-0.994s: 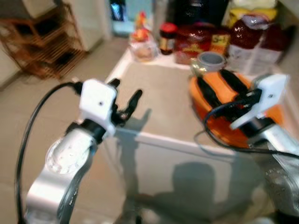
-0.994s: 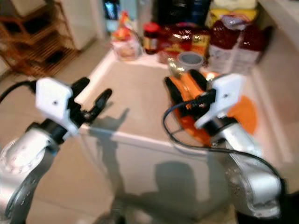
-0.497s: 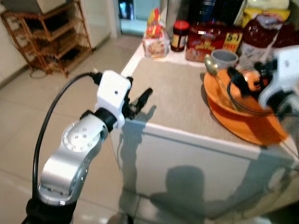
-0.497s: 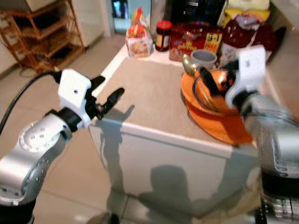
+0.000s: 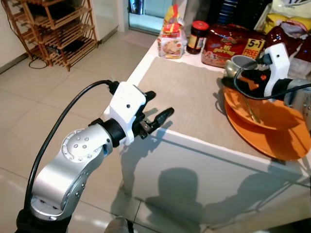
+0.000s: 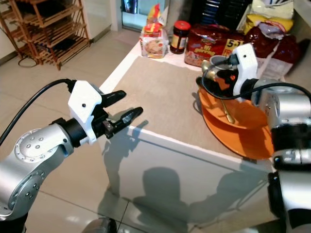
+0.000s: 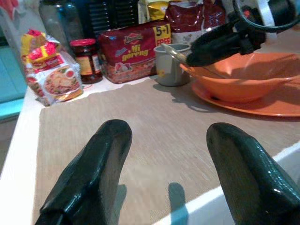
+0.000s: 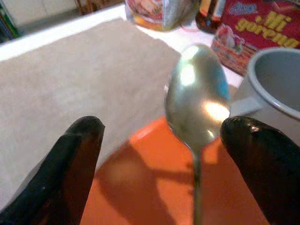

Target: Setting the table

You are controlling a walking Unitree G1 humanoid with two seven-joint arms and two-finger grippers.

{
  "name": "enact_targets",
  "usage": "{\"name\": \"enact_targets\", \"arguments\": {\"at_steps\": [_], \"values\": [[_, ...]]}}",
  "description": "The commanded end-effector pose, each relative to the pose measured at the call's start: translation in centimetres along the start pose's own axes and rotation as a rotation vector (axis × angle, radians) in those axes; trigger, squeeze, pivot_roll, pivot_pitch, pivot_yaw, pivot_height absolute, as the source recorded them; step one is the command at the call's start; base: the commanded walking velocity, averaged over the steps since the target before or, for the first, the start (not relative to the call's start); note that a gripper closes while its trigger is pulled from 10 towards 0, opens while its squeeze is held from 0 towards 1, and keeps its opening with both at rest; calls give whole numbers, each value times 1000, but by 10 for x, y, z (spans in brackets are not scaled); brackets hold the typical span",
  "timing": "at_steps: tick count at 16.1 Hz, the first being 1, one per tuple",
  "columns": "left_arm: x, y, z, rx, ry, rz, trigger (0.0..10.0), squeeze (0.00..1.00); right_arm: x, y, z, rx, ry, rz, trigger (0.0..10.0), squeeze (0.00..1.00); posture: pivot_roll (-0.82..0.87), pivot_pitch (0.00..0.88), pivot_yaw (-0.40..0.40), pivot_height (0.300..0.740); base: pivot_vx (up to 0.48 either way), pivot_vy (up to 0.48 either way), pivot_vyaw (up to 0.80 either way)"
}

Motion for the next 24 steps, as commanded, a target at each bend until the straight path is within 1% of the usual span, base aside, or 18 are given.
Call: {"name": "enact_targets", "arguments": {"at_steps": [1, 2, 3, 4, 5, 6, 7, 8, 10, 12, 14, 15, 16, 18, 19, 21, 22, 24], "values": [[0, 7, -1, -36, -9, -1, 10000, 0, 3, 8, -6, -6, -15, -36, 10000, 1000, 71, 5, -113, 740, 0, 0, 0], [-1, 8, -4, -50, -20, -3, 10000, 0, 4, 16, -13, 0, -10, -26, 10000, 855, 69, 5, -106, 740, 0, 0, 0], [0, 8, -3, -41, -21, 3, 10000, 0, 6, 20, -20, 11, 13, 3, 10000, 0, 67, 6, -100, 740, 0, 0, 0], [2, 1, 0, 25, -10, 8, 10000, 0, 7, 22, -25, 8, 41, 20, 10000, 0, 62, 7, -92, 740, 0, 0, 0], [3, -14, 8, 149, 3, 24, 10000, 0, 9, 25, -30, -39, 95, 36, 10000, 0, 58, 8, -85, 740, 0, 0, 0], [2, -19, 11, 180, 8, 2, 10000, 0, 8, 20, -32, -21, 111, 33, 10000, 0, 50, 14, -72, 740, 0, 0, 0], [1, -22, 13, 197, 3, -8, 10000, 0, 6, 14, -33, 2, 121, 28, 10000, 0, 48, 14, -67, 740, 0, 0, 0], [3, -22, 16, 197, 19, 10, 10000, 0, 4, 13, -35, 3, 129, 28, 10000, 0, 46, 14, -65, 740, 0, 0, 0], [4, -22, 19, 194, 18, 11, 10000, 0, 2, 12, -37, -18, 139, 30, 10000, 0, 37, 16, -50, 740, 0, -240, 0], [4, -26, 25, 221, 22, 11, 10000, 0, 2, 9, -38, -109, 181, 31, 10000, 0, 31, 16, -43, 740, 0, -480, 0], [4, -29, 26, 241, 26, 11, 10000, 0, 6, -2, -37, -114, 219, 31, 10000, 0, 28, 16, -34, 740, 0, -480, 0], [4, -30, 27, 246, 24, 12, 10000, 0, 7, -10, -36, -98, 234, 26, 10000, 0, 29, 16, -33, 740, 0, -480, 0], [3, -31, 27, 251, 22, 10, 10000, 0, 5, -14, -33, -104, 229, 29, 10000, 0, 28, 19, -30, 740, 0, -480, 0], [2, -33, 28, 274, 19, 5, 10000, 0, 1, -17, -26, -128, 193, -5, 10000, 0, 24, 20, -32, 740, 0, -146, 0], [1, -36, 28, 288, 16, 6, 10000, 0, 3, -18, -24, -120, 195, 0, 10000, 0, 25, 20, -36, 740, 0, 0, 0], [2, -44, 25, 327, 17, 24, 10000, 0, 5, -28, -13, -52, 170, -11, 10000, 0, 34, 16, -49, 740, 0, 0, 0], [2, -45, 24, 339, 22, 24, 10000, 0, 5, -30, -8, -42, 162, -18, 10000, 0, 42, 13, -58, 740, 0, 0, 0], [3, -47, 22, 354, 26, 30, 10000, 0, 7, -33, -2, -40, 165, -31, 10000, 0, 50, 10, -67, 740, 0, 0, 0]]}}
Point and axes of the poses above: a point about 5 cm out from each wrist's last joint towards the gripper, its own z axis pointing out of the wrist towards the gripper, its own x axis along the axis of the wrist's last joint, y = z × x, the point moved 2 cm from there along z, pointing out of the wrist towards the gripper, and after that the axes turned 2 degrees about -z, right-handed, at the moved point
